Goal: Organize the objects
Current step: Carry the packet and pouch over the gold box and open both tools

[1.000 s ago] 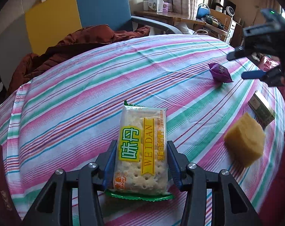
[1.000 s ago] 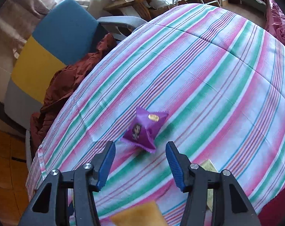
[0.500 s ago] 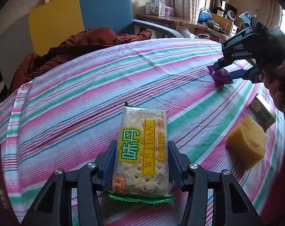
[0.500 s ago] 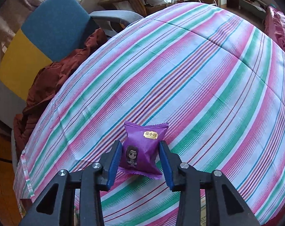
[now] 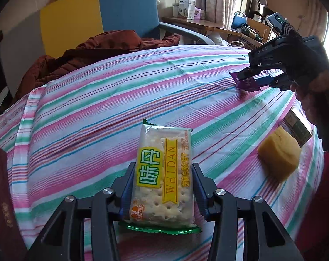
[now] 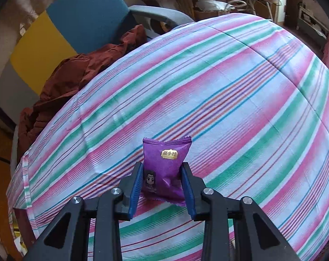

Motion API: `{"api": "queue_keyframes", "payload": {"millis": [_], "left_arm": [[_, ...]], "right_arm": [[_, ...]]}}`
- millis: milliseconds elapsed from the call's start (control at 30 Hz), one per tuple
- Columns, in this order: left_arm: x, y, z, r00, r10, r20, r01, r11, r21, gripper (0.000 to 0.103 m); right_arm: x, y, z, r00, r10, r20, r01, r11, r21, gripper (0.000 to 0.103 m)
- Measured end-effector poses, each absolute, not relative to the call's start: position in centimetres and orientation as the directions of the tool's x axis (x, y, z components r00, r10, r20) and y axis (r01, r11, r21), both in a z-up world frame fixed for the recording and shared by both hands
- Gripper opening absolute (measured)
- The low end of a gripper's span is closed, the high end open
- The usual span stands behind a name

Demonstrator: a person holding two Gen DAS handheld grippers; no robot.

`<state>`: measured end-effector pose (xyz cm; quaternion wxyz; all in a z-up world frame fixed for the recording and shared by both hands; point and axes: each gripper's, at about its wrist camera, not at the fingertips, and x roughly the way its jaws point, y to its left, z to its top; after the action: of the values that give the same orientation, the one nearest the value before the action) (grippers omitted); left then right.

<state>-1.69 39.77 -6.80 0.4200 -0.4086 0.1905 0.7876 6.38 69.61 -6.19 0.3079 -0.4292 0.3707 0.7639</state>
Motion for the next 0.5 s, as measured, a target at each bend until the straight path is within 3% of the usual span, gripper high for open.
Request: {"api": "queue_keyframes", "payload": {"millis": [167,500], "left_arm": [[-1.4,37.4,-4.4,-0.330,0.535,-0.778,-0.800,-0.596,-0.071,0.049],[-1.9,31.2,-1.4,-0.375,0.524,-0.765,-0.731,-0.675,-0.104,0.049]], "right_arm": [[4.8,67.7,-5.2,-0.534,0.067,-0.843,-0.675,-0.635,0.377,0.034],[2.2,62.5,-3.9,-0.550,-0.030,-0.835,-0.501,-0.788,0.358,0.034]]}}
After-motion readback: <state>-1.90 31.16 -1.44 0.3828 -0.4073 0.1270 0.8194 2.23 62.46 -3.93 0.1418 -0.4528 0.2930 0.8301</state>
